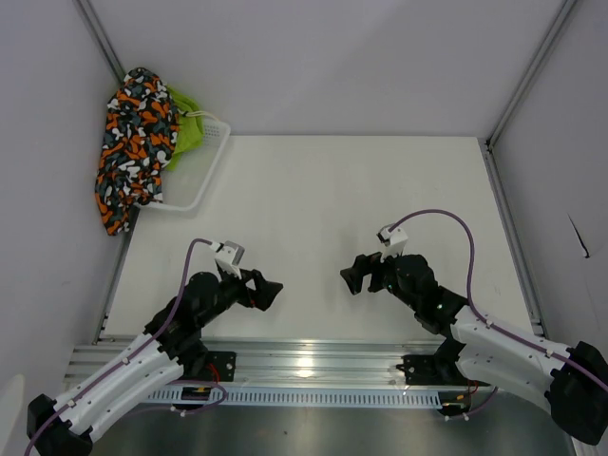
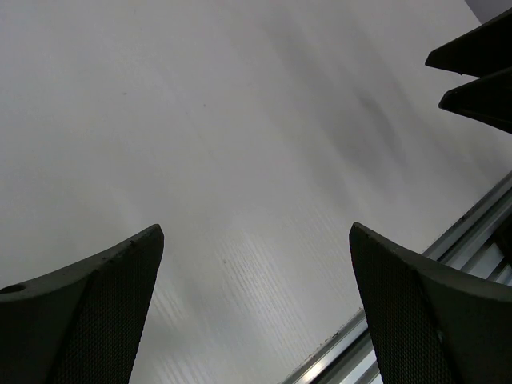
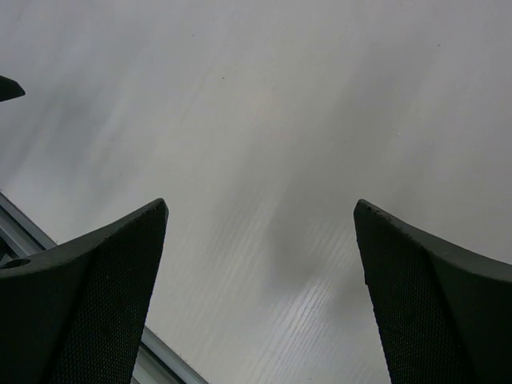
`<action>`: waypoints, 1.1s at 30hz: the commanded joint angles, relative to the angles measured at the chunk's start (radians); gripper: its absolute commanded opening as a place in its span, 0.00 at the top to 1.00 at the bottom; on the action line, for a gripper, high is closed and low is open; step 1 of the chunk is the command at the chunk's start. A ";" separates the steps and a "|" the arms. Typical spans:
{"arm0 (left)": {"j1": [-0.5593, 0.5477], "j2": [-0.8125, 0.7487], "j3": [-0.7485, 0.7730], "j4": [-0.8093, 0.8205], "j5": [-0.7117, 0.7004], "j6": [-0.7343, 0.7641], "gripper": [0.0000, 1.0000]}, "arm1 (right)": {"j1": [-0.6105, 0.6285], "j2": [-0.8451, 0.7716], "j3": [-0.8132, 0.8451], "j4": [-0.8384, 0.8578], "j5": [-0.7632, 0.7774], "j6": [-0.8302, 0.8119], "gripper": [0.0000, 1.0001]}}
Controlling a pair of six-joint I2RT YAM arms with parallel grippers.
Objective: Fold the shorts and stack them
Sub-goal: Grab the shorts from the pile
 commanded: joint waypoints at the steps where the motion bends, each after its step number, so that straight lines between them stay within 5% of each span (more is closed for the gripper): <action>1: 0.004 -0.003 0.023 0.027 0.011 0.013 0.01 | -0.001 -0.022 0.009 0.027 -0.008 -0.012 0.00; 11: 0.004 0.017 0.044 -0.020 -0.084 -0.035 0.01 | -0.001 -0.012 0.012 0.018 0.006 -0.015 0.01; 19: 0.037 0.215 0.390 -0.329 -0.636 -0.277 0.01 | -0.003 0.006 0.009 0.032 0.001 -0.006 0.01; 22: 0.164 0.319 0.557 -0.358 -0.591 -0.230 0.01 | -0.003 0.018 0.009 0.041 -0.014 -0.003 0.01; 26: 0.500 0.532 0.717 -0.367 -0.370 -0.214 0.01 | -0.003 0.034 0.010 0.052 -0.030 0.000 0.01; 33: 0.757 0.885 1.063 -0.431 -0.293 -0.207 0.01 | -0.006 0.026 0.007 0.055 -0.059 0.008 0.01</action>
